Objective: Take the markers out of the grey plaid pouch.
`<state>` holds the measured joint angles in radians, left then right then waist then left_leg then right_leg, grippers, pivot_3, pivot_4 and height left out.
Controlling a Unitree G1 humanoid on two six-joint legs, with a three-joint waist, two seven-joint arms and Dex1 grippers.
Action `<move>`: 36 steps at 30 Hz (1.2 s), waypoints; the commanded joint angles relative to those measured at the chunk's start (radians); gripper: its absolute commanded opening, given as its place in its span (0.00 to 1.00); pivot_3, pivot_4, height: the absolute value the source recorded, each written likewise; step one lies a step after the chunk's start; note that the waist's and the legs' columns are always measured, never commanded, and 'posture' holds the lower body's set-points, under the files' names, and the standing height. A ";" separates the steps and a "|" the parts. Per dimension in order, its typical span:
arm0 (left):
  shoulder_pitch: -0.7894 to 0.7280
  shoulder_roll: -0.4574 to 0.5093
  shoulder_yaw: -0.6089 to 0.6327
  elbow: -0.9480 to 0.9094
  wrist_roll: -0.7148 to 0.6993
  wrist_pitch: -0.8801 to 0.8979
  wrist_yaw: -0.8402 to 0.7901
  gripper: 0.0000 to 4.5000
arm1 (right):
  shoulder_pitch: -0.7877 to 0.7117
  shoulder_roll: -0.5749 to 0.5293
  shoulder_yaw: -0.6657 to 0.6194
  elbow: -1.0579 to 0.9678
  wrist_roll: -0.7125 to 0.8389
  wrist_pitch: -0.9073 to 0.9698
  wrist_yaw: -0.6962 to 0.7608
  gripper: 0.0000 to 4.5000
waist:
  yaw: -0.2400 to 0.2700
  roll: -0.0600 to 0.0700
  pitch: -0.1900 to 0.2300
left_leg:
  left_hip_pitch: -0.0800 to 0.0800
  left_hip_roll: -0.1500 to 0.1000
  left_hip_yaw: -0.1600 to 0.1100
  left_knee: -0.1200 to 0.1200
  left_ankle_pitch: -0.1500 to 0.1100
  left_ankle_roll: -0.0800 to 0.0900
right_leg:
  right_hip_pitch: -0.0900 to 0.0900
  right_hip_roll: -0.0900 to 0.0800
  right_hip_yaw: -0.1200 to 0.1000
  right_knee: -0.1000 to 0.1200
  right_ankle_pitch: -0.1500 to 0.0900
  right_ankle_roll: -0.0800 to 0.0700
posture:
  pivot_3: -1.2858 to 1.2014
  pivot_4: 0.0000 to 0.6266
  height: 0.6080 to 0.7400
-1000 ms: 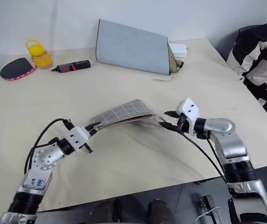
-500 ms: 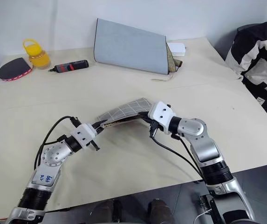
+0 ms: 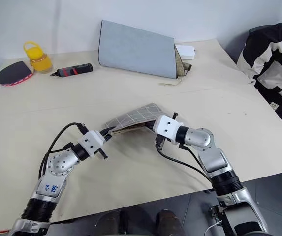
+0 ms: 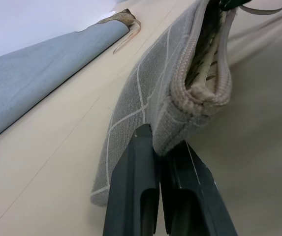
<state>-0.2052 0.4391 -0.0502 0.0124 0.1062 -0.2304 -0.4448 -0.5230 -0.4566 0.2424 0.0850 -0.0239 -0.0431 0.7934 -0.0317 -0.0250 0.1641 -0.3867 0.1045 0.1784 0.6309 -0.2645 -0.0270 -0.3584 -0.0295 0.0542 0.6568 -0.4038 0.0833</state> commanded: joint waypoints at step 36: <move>-0.063 -0.006 -0.033 -0.258 -0.322 0.459 -0.226 0.00 | -0.235 -0.120 -0.019 -0.060 0.009 0.159 0.238 0.70 | -0.001 0.000 0.000 | 0.001 0.001 0.001 0.001 0.000 0.000 | -0.001 0.001 0.001 0.003 0.000 0.000 | 0.52 0.24 1.00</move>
<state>-0.2446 0.4231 -0.0825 -0.1737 -0.1360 0.1516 -0.6223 -0.7329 -0.5492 0.2544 0.0545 -0.0742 0.0791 0.9546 -0.0331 -0.0249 0.1642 -0.3857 0.1051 0.1795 0.6318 -0.2646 -0.0273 -0.3593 -0.0286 0.0551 0.6602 -0.4038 0.0833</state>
